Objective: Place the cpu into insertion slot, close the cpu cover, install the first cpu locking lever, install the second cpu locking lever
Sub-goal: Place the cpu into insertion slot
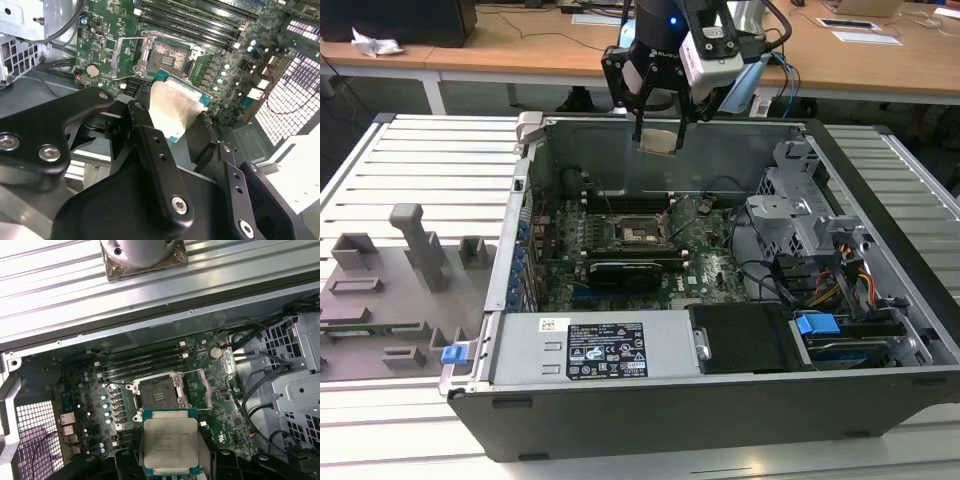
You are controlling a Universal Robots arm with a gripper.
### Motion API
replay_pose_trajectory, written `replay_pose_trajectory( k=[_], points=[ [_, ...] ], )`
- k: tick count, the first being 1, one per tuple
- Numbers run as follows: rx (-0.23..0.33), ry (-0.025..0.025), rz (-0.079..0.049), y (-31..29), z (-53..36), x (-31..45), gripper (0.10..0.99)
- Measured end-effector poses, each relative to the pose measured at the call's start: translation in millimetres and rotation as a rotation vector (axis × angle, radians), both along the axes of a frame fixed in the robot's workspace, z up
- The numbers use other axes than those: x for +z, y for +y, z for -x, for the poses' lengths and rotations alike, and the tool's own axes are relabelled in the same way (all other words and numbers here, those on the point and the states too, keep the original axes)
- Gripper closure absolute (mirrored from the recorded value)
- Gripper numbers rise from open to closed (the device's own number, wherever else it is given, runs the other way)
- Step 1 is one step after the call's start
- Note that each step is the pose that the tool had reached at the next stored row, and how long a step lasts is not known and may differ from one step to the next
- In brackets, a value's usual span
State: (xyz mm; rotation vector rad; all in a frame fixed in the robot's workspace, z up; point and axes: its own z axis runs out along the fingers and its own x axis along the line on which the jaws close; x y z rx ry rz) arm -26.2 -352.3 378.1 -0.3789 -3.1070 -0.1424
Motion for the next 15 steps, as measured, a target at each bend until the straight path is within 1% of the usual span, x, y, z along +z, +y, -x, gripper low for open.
replay_pose_trajectory(
  k=[15],
  points=[
    [-0.072, 0.0000, 0.000, 0.0, 0.0, 0.0, 0.557]
  ],
)
